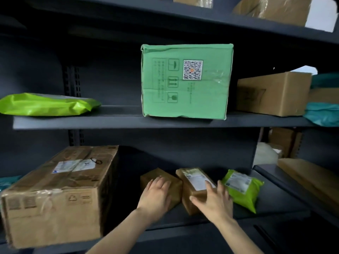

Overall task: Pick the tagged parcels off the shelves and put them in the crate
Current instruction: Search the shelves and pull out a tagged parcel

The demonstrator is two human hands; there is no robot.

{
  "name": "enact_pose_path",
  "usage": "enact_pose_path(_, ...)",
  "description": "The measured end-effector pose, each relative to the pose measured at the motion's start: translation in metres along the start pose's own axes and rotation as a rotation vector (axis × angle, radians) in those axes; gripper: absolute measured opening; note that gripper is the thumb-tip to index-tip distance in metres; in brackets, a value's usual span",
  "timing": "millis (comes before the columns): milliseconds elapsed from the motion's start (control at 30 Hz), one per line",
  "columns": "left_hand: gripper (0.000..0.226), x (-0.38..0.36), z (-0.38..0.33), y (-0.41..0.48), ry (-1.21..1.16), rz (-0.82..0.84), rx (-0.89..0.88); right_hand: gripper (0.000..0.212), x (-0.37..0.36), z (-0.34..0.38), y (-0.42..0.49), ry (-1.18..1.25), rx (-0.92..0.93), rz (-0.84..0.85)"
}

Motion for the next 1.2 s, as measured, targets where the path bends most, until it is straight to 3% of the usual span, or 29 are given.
enact_pose_path(133, 0.058, -0.015, -0.009, 0.05, 0.02, 0.122, 0.034, 0.095, -0.011, 0.012, 0.014, 0.014, 0.007, 0.074)
enact_pose_path(267, 0.064, -0.04, -0.009, 0.074, 0.048, 0.269, 0.104, 0.081, -0.021, 0.011, 0.022, 0.038, 0.007, 0.056)
enact_pose_path(400, 0.057, -0.044, -0.005, 0.064, 0.088, 0.215, 0.115, 0.075, -0.023, -0.001, 0.023, 0.073, 0.041, 0.018)
enact_pose_path(633, 0.037, -0.017, 0.015, 0.001, 0.044, 0.18, -0.052, 0.077, -0.02, -0.024, 0.009, 0.073, 0.069, -0.066)
enact_pose_path(700, 0.038, -0.01, 0.021, -0.01, 0.05, 0.081, 0.04, 0.079, -0.02, -0.024, 0.007, 0.092, 0.073, -0.052)
enact_pose_path(767, 0.053, -0.005, 0.025, -0.02, 0.068, 0.017, 0.29, 0.082, -0.021, -0.022, 0.008, 0.13, 0.069, -0.011)
enact_pose_path(833, 0.071, -0.006, 0.028, -0.027, 0.015, 0.072, 0.522, 0.083, -0.022, -0.02, 0.008, 0.163, 0.071, 0.001)
enact_pose_path(933, 0.072, -0.007, 0.025, -0.028, -0.049, 0.056, 0.621, 0.08, -0.023, -0.017, 0.005, 0.175, 0.089, -0.028)
enact_pose_path(1000, 0.069, -0.008, 0.027, -0.028, -0.235, -0.096, 0.662, 0.081, -0.024, -0.015, 0.003, 0.181, 0.087, -0.032)
enact_pose_path(1100, 0.056, -0.015, 0.026, -0.029, -0.785, -0.361, 0.729, 0.082, -0.026, -0.012, 0.0, 0.188, 0.07, -0.045)
enact_pose_path(1200, 0.035, -0.026, 0.021, -0.031, -1.08, -0.478, 0.806, 0.082, -0.028, -0.008, -0.005, 0.185, 0.057, -0.068)
Point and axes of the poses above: each hand's wrist, its own y-axis towards the middle knuckle, its own x-axis out of the back of the hand, z = x × y, the point moved 5 cm from there along y, towards the middle knuckle, and after that the axes turned 14 degrees about -x, right-handed, at the moved point
